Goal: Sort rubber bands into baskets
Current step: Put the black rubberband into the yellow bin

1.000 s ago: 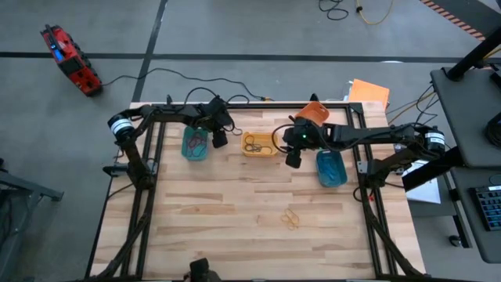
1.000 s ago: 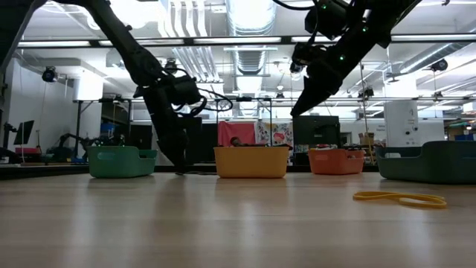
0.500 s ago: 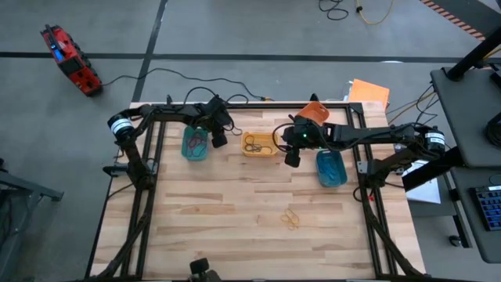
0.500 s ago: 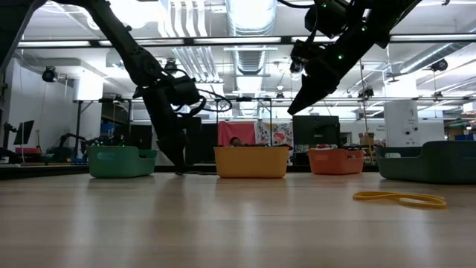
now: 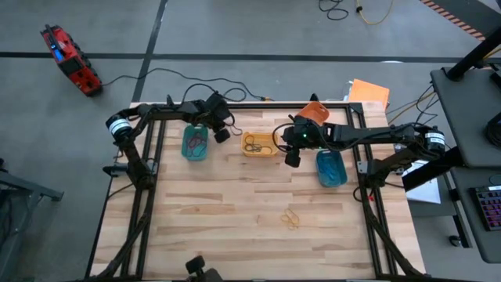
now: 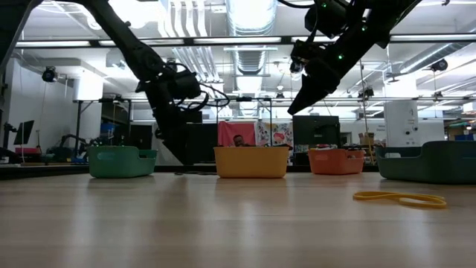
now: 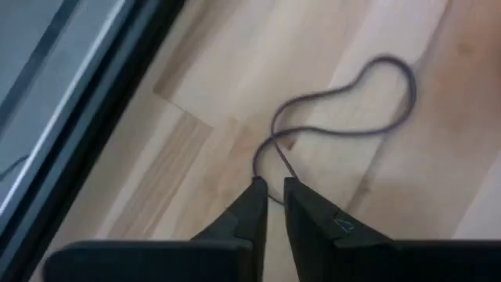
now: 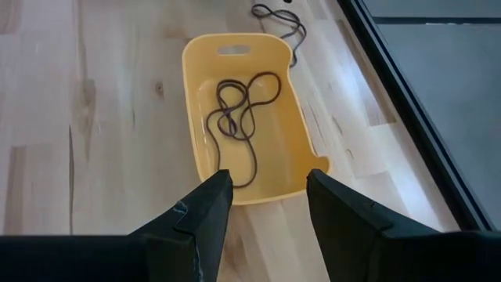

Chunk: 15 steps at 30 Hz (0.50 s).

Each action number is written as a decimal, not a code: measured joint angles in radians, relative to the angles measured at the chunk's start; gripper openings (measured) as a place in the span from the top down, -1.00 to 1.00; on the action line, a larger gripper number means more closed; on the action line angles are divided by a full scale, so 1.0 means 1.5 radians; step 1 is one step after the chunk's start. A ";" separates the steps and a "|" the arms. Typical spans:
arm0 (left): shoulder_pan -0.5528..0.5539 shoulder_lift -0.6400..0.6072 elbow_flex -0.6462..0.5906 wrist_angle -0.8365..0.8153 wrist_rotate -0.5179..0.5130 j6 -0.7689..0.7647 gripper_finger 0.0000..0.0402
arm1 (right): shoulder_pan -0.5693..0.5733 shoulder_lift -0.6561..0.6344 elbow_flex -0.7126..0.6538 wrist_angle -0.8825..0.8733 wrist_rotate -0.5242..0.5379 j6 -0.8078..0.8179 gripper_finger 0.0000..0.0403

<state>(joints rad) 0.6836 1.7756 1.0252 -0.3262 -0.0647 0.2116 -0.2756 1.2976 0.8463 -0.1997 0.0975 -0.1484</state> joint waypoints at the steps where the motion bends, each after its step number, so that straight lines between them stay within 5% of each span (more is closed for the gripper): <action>1: 0.000 0.000 0.007 -0.006 0.001 -0.012 0.82 | 0.000 0.000 0.000 0.000 0.000 0.002 0.20; 15: -0.001 0.045 0.029 -0.033 0.017 -0.105 0.13 | 0.000 0.000 0.000 0.000 0.000 0.005 0.20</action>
<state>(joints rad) 0.6827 1.8426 1.0691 -0.3760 -0.0388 0.0540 -0.2756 1.2976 0.8463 -0.1997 0.0971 -0.1410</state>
